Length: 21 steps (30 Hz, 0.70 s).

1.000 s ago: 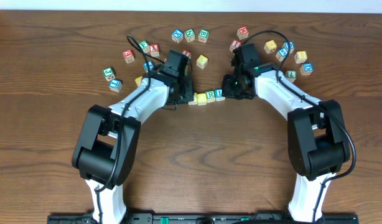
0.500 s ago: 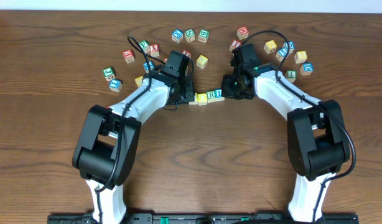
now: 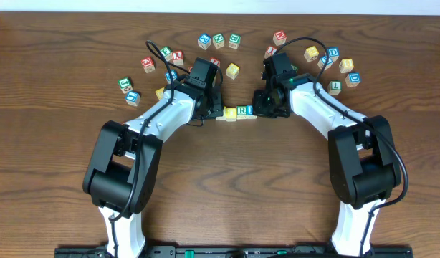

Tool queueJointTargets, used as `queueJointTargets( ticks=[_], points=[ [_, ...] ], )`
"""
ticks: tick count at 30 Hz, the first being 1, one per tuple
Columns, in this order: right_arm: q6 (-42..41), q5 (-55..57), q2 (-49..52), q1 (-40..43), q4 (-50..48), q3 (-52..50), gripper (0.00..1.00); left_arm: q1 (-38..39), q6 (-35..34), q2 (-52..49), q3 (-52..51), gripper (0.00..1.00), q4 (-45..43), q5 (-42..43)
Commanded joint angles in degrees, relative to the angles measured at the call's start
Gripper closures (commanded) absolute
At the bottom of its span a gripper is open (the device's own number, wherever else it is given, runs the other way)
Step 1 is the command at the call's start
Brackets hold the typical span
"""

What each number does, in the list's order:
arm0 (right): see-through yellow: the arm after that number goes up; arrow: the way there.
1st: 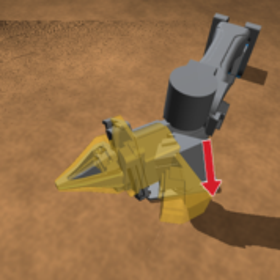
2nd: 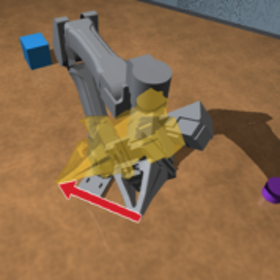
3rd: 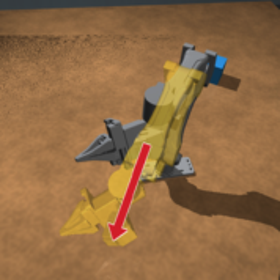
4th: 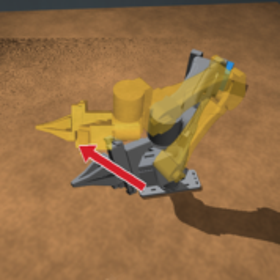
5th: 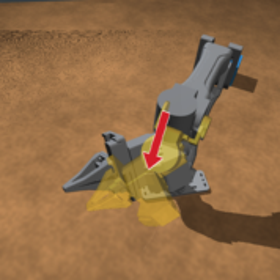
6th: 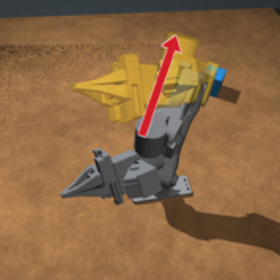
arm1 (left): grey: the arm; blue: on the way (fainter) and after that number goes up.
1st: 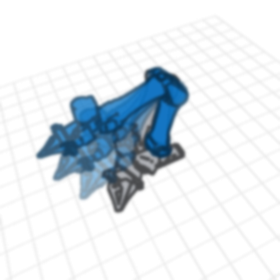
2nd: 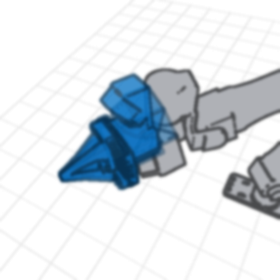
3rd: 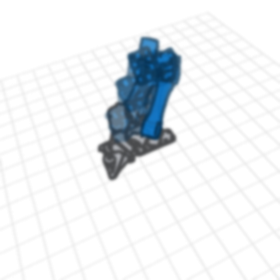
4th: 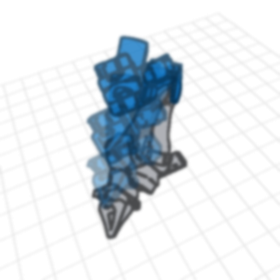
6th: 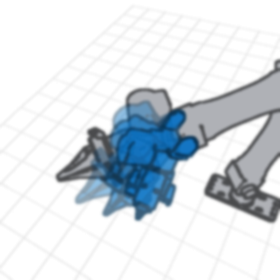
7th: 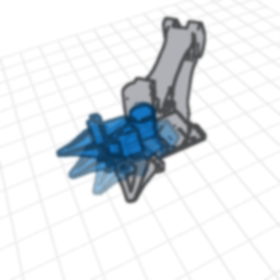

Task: Spell out CORL
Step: 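Push the row ends inward with both grippers to straighten the blocks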

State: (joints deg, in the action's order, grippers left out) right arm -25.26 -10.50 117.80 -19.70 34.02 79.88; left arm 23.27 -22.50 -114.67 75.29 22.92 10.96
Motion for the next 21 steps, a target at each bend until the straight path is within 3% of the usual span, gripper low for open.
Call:
queueJointTargets(
  ticks=[1,13,21],
  points=[
    [-0.9,-0.57,0.72,-0.48,-0.02,0.26,0.98,-0.04,-0.04,-1.2,-0.31,0.92,-0.15,-0.66],
    [0.13,-0.63,-0.09,2.54,0.72,2.34,0.98,-1.01,2.34,2.29,-0.28,0.92,0.57,-1.14],
    [2.23,-0.79,-5.81,2.99,1.11,2.62,0.97,-2.75,4.68,6.62,-0.26,0.93,1.86,-1.33]
  ],
)
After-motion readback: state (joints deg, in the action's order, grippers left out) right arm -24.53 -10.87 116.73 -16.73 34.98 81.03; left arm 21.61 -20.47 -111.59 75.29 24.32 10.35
